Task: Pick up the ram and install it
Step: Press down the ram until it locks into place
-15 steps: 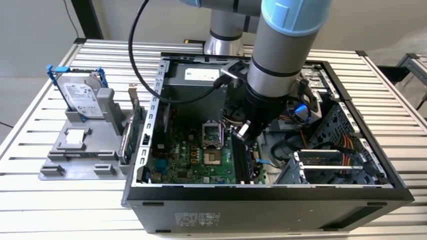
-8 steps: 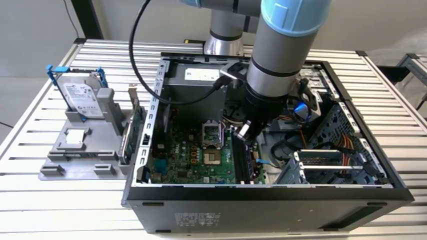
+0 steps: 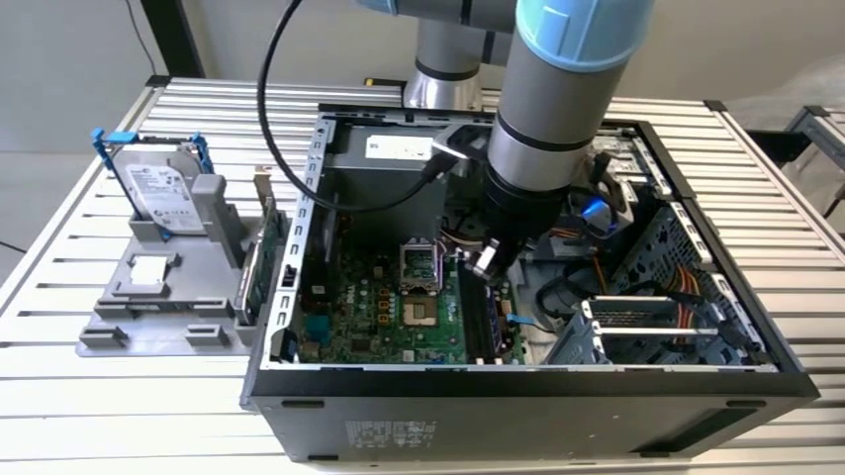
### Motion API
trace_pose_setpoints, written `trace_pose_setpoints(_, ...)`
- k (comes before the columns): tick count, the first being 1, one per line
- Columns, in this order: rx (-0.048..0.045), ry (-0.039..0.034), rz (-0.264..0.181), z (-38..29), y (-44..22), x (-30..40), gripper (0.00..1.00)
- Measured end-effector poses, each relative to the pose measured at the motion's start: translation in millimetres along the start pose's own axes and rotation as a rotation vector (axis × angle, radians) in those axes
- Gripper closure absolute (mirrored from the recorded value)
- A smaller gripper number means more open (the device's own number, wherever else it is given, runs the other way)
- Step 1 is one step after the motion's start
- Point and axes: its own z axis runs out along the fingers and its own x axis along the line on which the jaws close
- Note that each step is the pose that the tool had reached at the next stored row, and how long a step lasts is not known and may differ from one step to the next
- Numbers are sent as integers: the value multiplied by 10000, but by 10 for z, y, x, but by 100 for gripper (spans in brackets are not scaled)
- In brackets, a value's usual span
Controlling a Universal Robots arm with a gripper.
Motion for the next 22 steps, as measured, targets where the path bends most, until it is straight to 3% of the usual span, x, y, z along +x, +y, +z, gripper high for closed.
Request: trace_pose_setpoints(22, -96, -6, -2911, 8, 1, -1, 100)
